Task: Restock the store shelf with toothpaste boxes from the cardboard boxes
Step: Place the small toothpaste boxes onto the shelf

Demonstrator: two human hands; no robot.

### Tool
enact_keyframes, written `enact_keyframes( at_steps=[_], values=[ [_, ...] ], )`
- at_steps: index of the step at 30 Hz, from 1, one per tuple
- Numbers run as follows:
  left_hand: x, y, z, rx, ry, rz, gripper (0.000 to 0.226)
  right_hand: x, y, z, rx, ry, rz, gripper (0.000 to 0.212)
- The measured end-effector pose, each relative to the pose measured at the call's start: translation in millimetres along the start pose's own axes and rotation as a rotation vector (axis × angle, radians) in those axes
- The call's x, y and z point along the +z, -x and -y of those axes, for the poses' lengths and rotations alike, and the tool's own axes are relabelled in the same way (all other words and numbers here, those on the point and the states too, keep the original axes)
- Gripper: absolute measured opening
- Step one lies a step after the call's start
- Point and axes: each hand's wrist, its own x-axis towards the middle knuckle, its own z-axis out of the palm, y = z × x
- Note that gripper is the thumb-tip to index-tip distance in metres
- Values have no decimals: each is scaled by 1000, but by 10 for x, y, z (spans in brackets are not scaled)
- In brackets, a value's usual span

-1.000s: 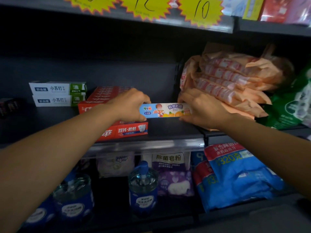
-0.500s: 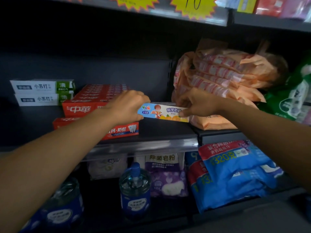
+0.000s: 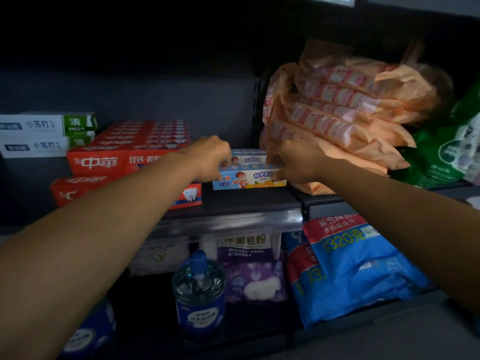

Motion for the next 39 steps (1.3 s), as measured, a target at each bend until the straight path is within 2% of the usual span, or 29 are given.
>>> enact_keyframes(
  at_steps=[6,11,22,29,32,39],
  values=[
    [158,-198,26,-20,-59,34,32,244,-216,-74,-26,75,55,42],
    [184,-341,23,-39,-74,18,25,316,-382,-150,3,120,38,46],
    [207,-531,88,-103,-34,41,25,400,-644,-173,27,121,13,30],
    [224,-552,109,-130,-97,17,20,433,-727,-136,26,106,-17,31],
    [219,-550,117,-144,-120,15,7,439,-749,-110,28,106,-26,30],
    [149,-523,79,-141,-131,-6,11,411,-703,-70,9,129,-21,34]
  ],
)
